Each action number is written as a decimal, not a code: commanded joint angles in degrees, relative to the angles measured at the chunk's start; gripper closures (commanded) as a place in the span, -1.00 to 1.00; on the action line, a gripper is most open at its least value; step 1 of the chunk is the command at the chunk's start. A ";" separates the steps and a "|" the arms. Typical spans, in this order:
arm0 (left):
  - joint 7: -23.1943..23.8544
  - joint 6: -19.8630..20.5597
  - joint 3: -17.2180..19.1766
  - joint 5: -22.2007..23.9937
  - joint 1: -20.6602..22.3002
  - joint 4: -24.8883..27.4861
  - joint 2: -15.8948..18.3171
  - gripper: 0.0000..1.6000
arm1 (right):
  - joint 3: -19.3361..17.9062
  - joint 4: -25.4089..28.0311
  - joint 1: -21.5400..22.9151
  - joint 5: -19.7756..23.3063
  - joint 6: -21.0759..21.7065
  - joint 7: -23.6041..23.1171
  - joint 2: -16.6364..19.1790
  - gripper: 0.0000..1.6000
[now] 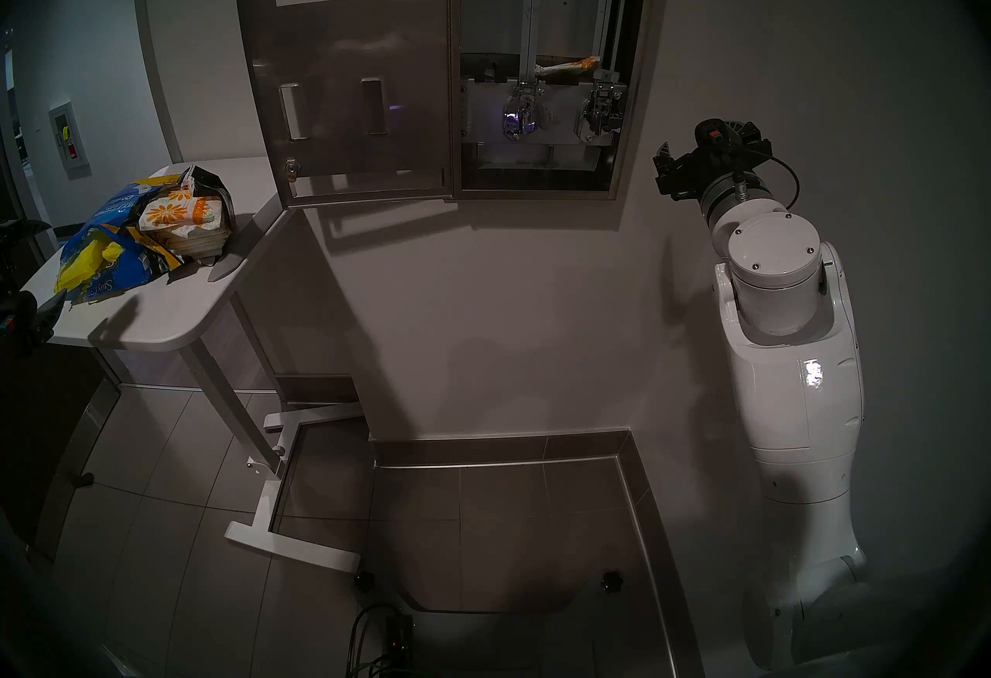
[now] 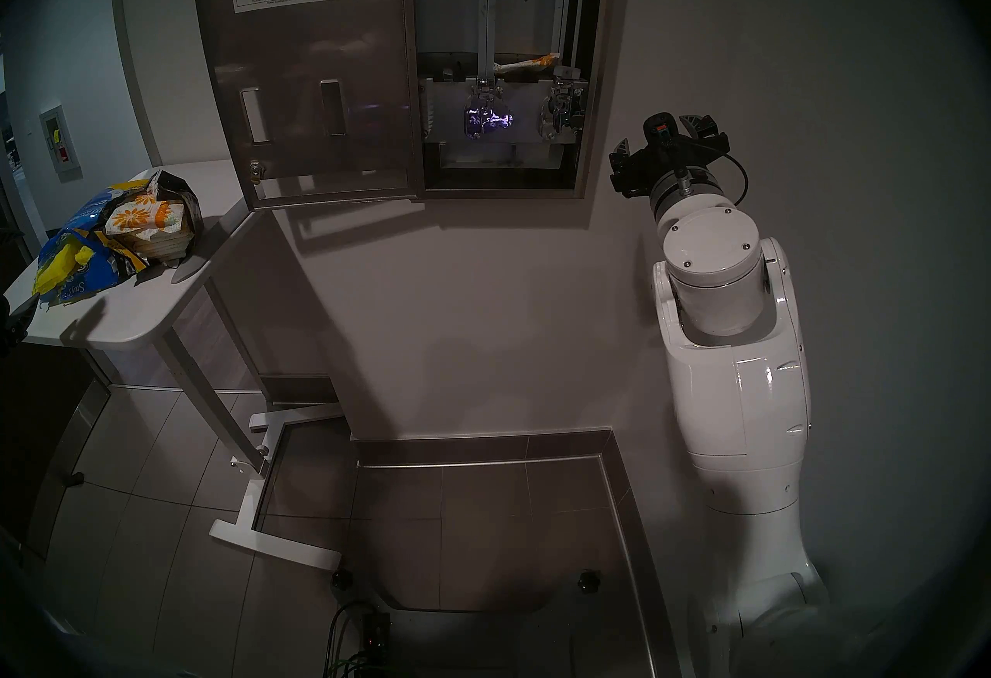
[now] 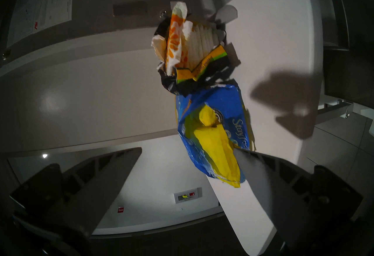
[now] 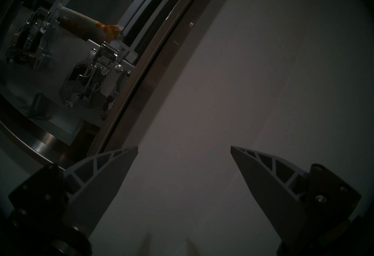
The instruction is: Open the dispenser door, put the pads inside, close the door
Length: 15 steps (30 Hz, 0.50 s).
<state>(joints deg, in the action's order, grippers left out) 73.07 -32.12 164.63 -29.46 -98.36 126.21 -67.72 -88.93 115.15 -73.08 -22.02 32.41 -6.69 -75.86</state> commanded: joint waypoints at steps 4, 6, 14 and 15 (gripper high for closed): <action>-2.34 -0.90 0.37 -3.50 0.61 -1.78 0.48 -1.00 | -0.17 1.56 1.42 -0.17 -0.84 0.49 0.06 -1.00; -3.45 -1.52 0.37 -4.21 0.94 -2.69 0.28 -1.00 | -0.18 1.56 1.42 -0.17 -0.85 0.49 0.05 -1.00; -6.83 -3.37 0.37 -3.81 3.04 -4.04 -1.00 -1.00 | -0.18 1.56 1.42 -0.18 -0.84 0.47 0.05 -1.00; -7.23 -3.69 0.37 -3.81 3.34 -4.24 -1.24 -1.00 | -0.18 1.56 1.42 -0.18 -0.84 0.47 0.05 -1.00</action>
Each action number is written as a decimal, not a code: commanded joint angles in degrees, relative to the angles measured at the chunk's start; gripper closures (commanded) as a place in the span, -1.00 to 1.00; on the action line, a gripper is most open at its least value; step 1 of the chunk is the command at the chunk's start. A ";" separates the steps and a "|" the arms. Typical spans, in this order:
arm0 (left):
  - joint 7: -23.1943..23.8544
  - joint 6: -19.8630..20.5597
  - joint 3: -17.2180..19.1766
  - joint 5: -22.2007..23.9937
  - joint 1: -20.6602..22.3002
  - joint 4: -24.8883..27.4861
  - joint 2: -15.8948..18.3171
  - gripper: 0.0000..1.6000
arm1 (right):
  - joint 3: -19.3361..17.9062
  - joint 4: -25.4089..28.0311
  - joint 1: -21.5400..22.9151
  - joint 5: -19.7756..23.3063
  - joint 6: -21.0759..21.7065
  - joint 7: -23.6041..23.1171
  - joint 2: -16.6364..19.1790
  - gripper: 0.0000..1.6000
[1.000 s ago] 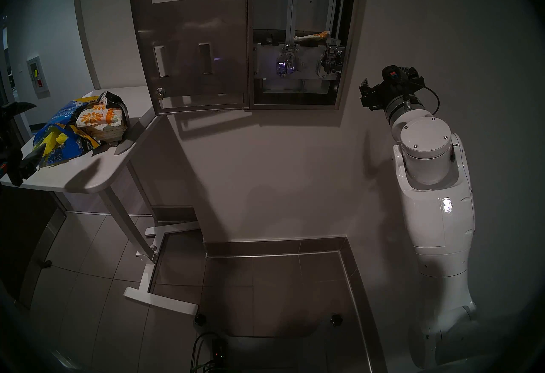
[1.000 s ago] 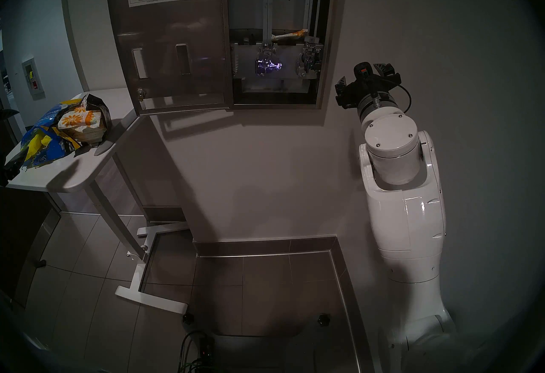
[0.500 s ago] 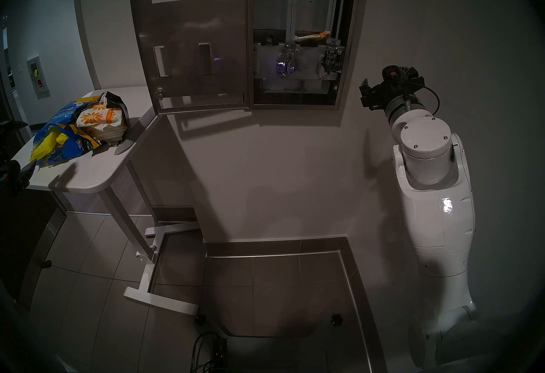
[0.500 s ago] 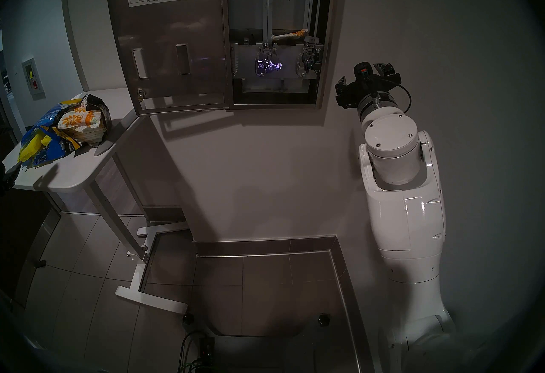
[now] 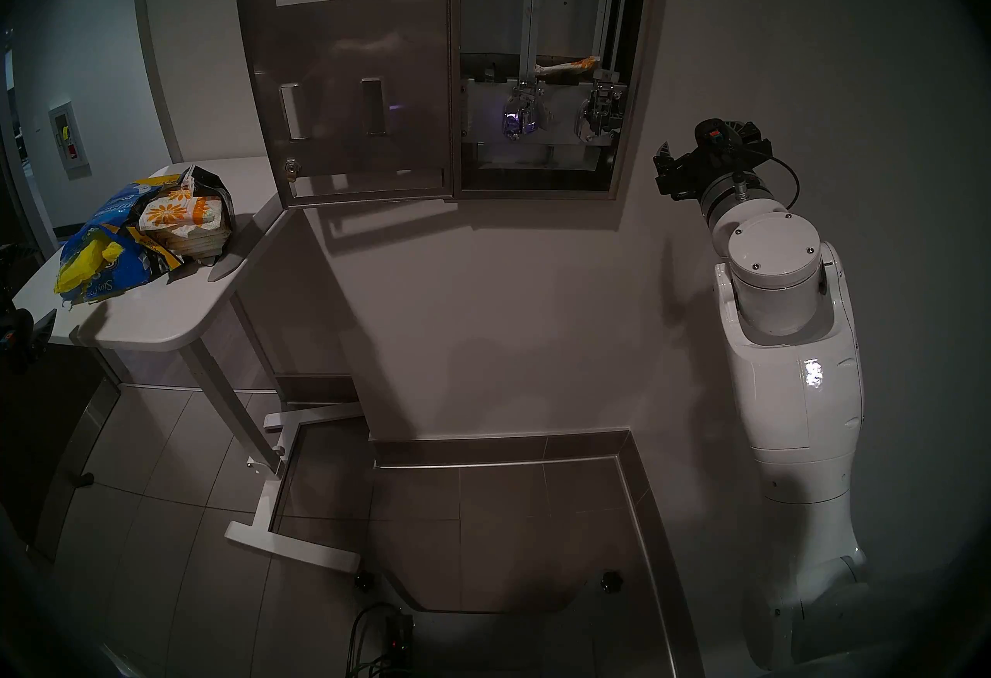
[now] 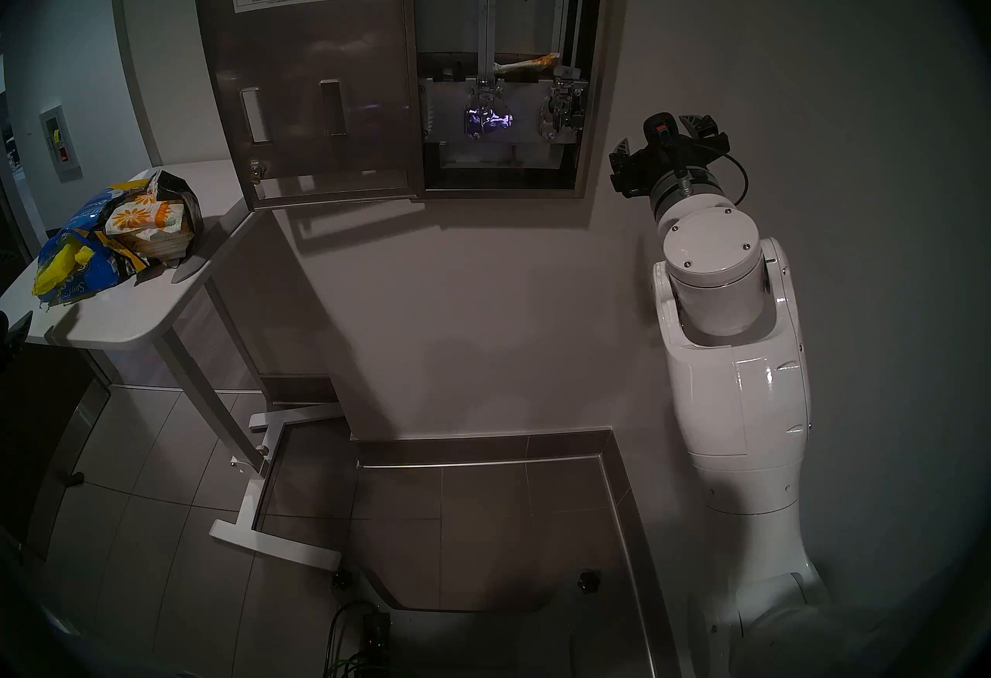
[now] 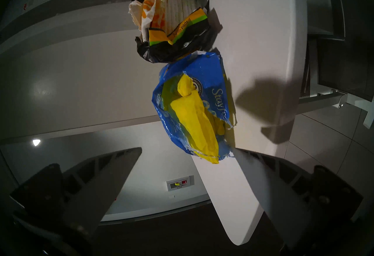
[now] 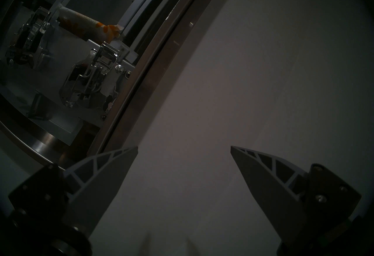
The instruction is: Open the dispenser door, put the pads inside, close the door
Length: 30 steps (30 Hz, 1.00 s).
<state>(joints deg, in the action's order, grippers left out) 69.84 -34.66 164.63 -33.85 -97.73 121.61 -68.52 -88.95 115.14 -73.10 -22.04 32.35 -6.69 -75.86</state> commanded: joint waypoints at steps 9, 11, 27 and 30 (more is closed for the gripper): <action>-5.84 -1.86 0.37 -1.96 3.58 -0.77 -1.36 -1.00 | -0.17 1.57 1.43 -0.17 -0.84 0.50 0.04 -1.00; -6.03 -1.94 0.37 -2.55 3.70 -0.89 -1.57 -1.00 | -0.17 1.57 1.43 -0.17 -0.85 0.50 0.03 -1.00; -7.79 0.02 -2.16 -4.53 6.99 -3.46 -1.61 -1.00 | -0.18 1.57 1.42 -0.18 -0.85 0.48 0.03 -1.00; -7.87 0.51 -3.06 -4.89 7.38 -3.83 -1.59 -1.00 | -0.18 1.57 1.42 -0.19 -0.86 0.48 0.02 -1.00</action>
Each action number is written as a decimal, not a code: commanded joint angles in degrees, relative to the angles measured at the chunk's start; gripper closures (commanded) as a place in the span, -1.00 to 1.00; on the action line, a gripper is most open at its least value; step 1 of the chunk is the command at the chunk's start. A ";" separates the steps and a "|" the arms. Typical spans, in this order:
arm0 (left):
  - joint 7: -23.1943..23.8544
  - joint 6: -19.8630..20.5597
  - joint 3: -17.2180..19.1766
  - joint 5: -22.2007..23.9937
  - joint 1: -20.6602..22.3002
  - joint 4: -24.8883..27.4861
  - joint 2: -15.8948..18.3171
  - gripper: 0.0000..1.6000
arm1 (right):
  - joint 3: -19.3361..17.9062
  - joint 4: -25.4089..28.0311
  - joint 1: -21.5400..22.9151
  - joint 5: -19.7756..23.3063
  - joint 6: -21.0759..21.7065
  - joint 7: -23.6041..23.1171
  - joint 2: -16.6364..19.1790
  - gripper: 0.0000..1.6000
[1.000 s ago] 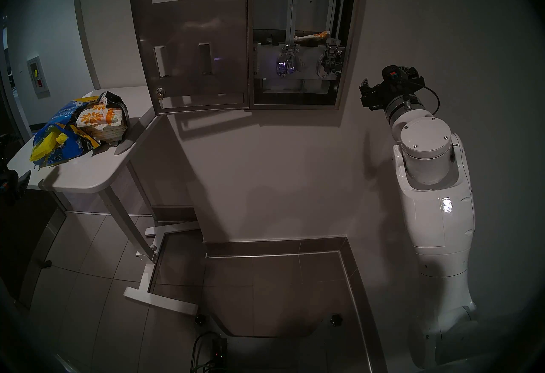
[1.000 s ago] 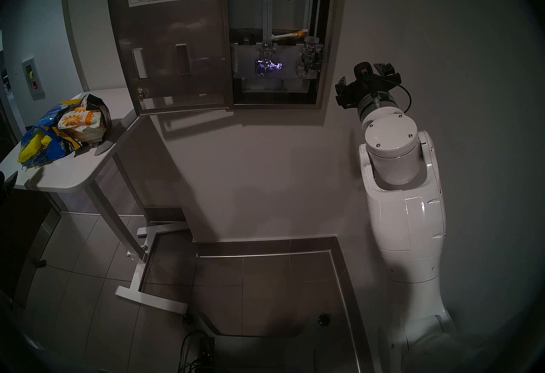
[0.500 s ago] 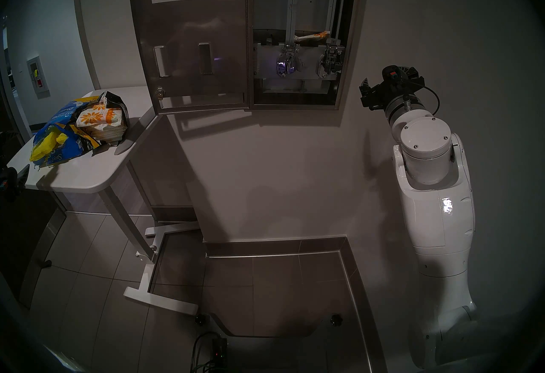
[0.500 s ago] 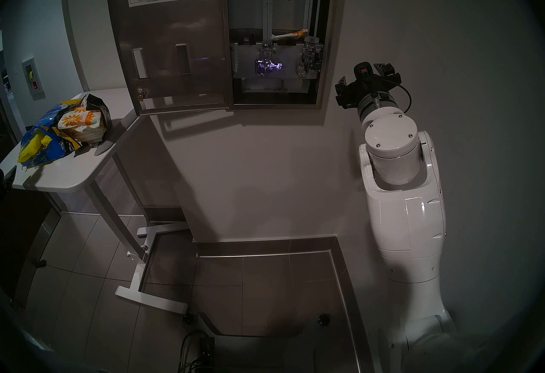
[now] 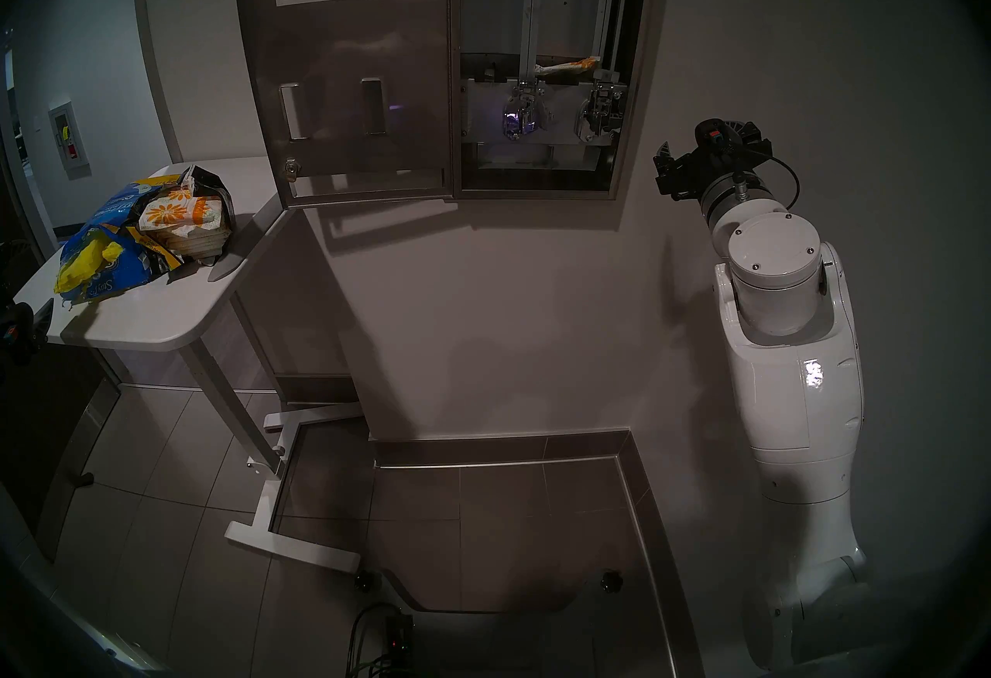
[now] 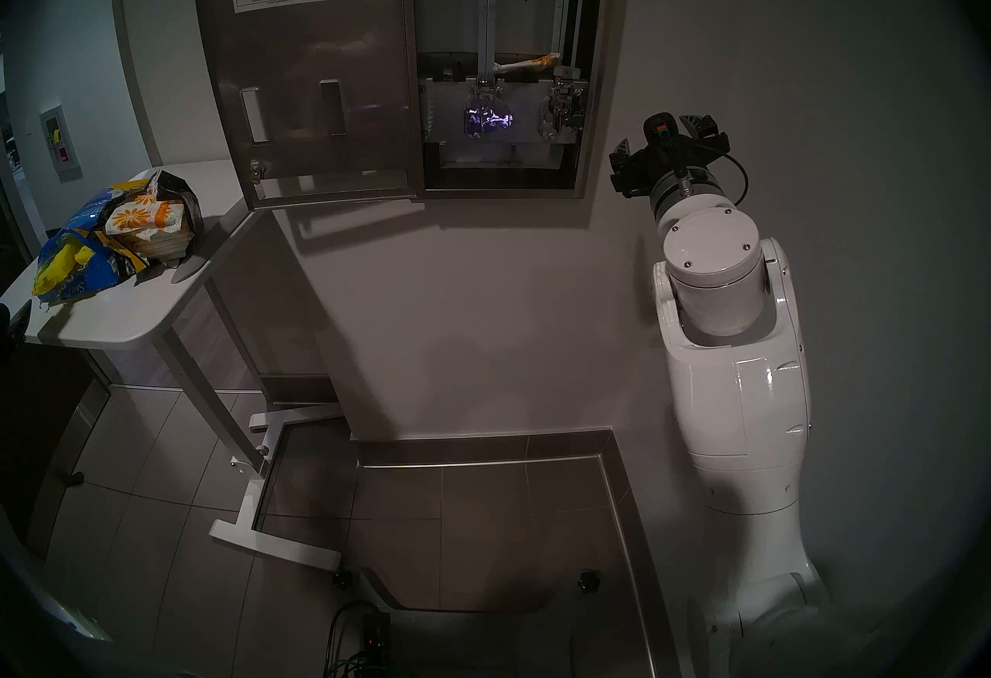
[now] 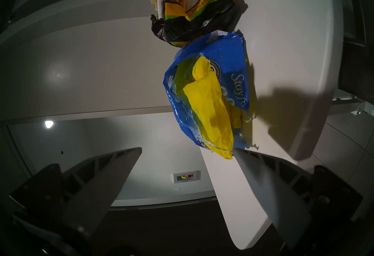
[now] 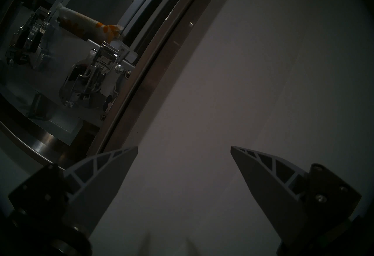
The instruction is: Open the dispenser door, put the pads inside, close the door
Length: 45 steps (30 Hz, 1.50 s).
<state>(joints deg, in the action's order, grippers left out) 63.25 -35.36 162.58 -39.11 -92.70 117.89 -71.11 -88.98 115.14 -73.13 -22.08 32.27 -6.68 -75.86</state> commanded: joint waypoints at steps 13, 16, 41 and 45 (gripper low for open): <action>-0.56 3.66 -2.59 0.33 3.11 -0.25 1.14 -1.00 | -0.16 1.58 1.45 -0.15 -0.78 0.48 0.02 -1.00; -0.53 3.91 -2.65 0.32 3.07 -0.23 1.19 -1.00 | -0.16 1.58 1.45 -0.16 -0.79 0.47 0.02 -1.00; -0.58 4.55 -2.77 0.35 2.82 -0.17 1.36 -1.00 | -0.16 1.57 1.45 -0.17 -0.80 0.47 0.01 -1.00; -0.58 4.58 -2.78 0.35 2.80 -0.17 1.37 -1.00 | -0.16 1.57 1.45 -0.17 -0.80 0.47 0.01 -1.00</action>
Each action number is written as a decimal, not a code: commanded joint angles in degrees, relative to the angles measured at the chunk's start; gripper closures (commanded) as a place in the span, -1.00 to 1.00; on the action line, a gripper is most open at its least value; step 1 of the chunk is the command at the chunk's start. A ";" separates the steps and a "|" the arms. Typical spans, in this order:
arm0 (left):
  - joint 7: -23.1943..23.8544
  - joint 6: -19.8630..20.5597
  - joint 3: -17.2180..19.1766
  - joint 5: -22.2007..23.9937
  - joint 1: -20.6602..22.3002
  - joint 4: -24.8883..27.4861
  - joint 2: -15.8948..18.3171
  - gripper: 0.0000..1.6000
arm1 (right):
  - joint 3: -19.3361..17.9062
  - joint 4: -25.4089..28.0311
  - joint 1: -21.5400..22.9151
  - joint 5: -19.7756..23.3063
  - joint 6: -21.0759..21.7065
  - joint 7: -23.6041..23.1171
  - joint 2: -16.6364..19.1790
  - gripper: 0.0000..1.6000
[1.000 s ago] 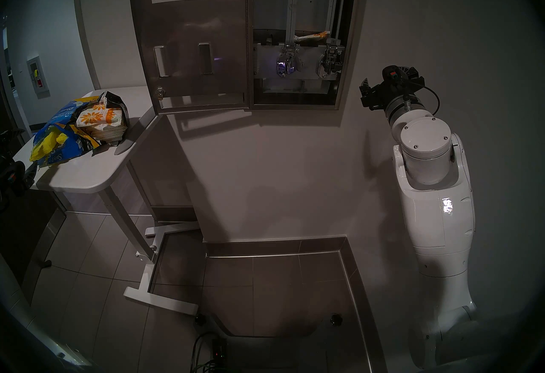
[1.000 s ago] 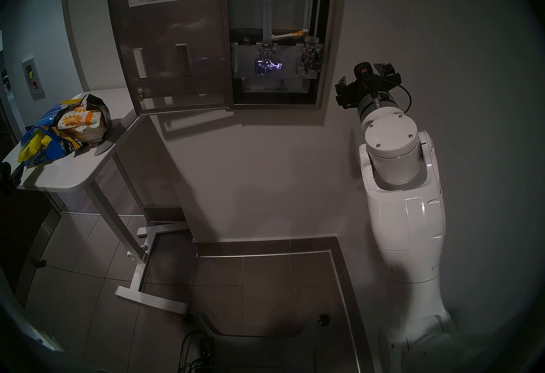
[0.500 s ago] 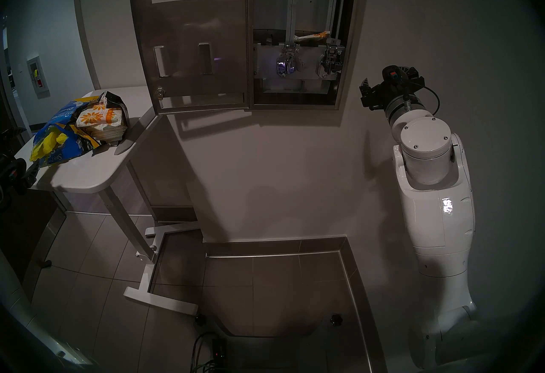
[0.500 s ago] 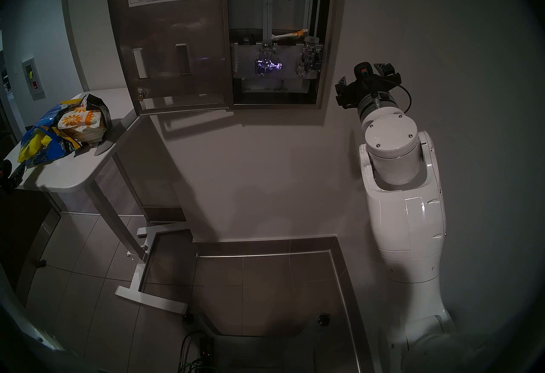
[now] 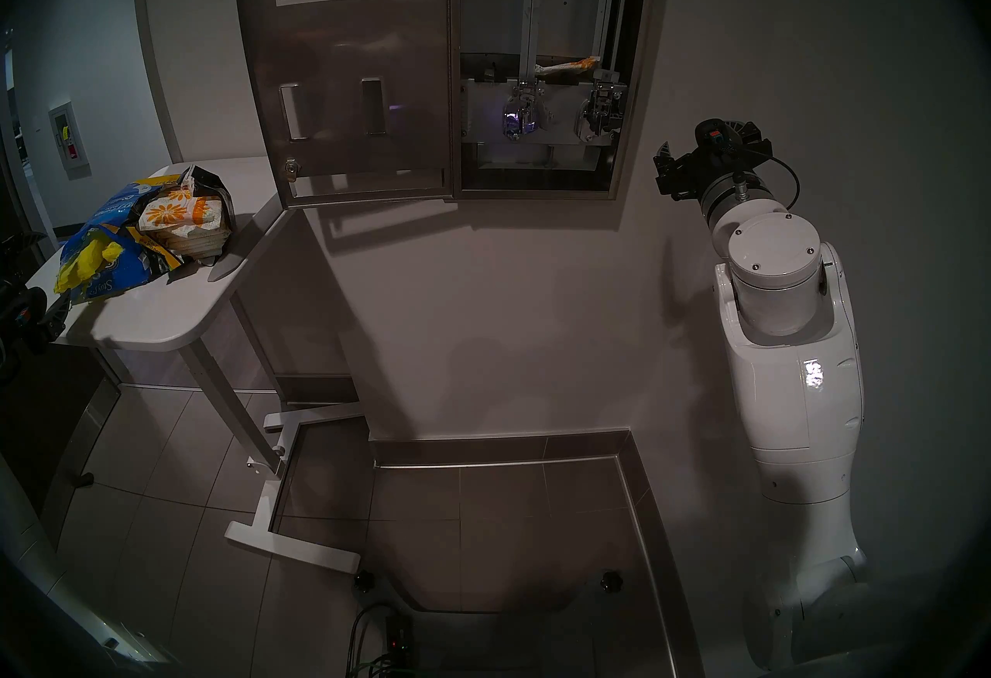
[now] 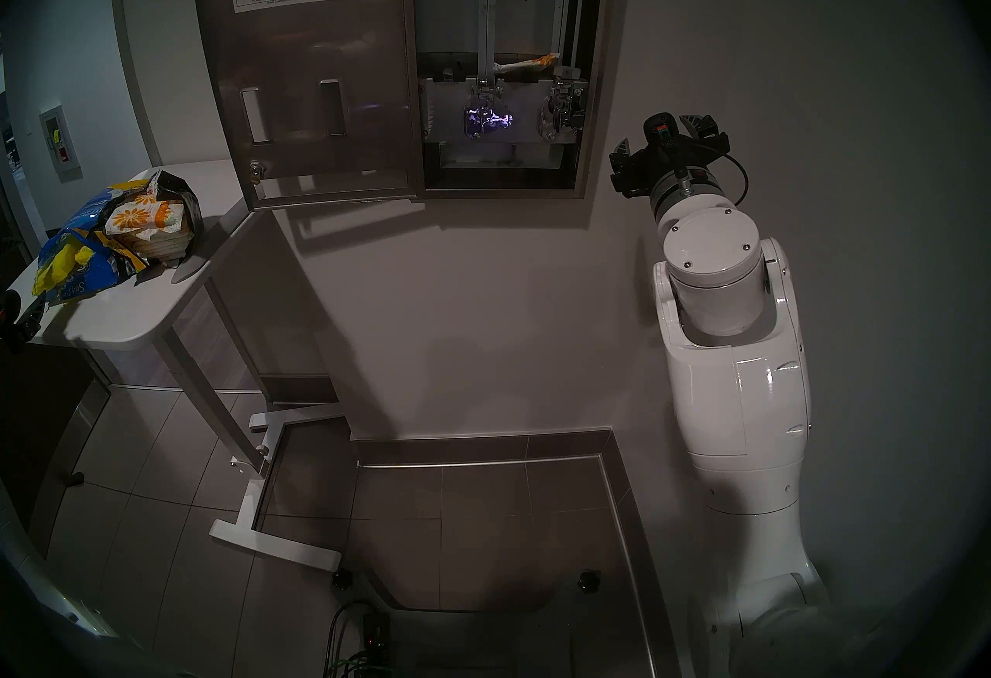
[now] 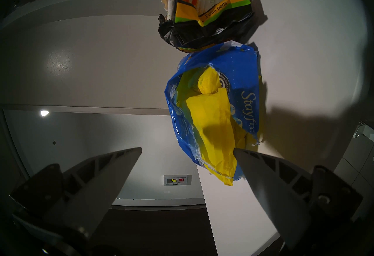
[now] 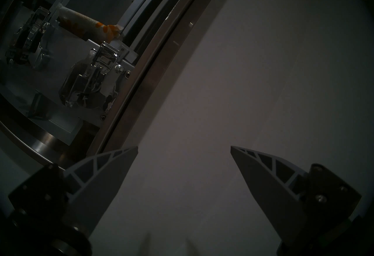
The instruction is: Open the dispenser door, put the pads inside, close the door
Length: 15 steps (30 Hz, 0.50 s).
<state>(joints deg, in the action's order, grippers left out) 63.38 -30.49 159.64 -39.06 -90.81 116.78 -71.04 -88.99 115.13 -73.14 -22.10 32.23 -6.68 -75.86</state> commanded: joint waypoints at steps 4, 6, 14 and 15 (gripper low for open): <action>-0.72 -0.29 0.17 0.30 0.91 0.94 1.30 -1.00 | -0.15 1.58 1.46 -0.14 -0.75 0.47 0.01 -1.00; -0.72 -0.29 0.17 0.30 0.92 0.94 1.29 -1.00 | -0.15 1.58 1.46 -0.14 -0.75 0.47 0.01 -1.00; 0.21 1.02 -0.72 0.45 0.91 1.50 0.30 -1.00 | -0.15 1.58 1.46 -0.15 -0.76 0.47 0.01 -1.00; 0.30 1.25 -0.84 0.48 0.97 1.63 0.18 -1.00 | -0.15 1.58 1.46 -0.15 -0.76 0.47 0.01 -1.00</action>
<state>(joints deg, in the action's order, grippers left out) 63.55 -30.47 159.46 -39.10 -90.81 116.81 -71.16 -88.99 115.13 -73.14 -22.12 32.21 -6.68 -75.87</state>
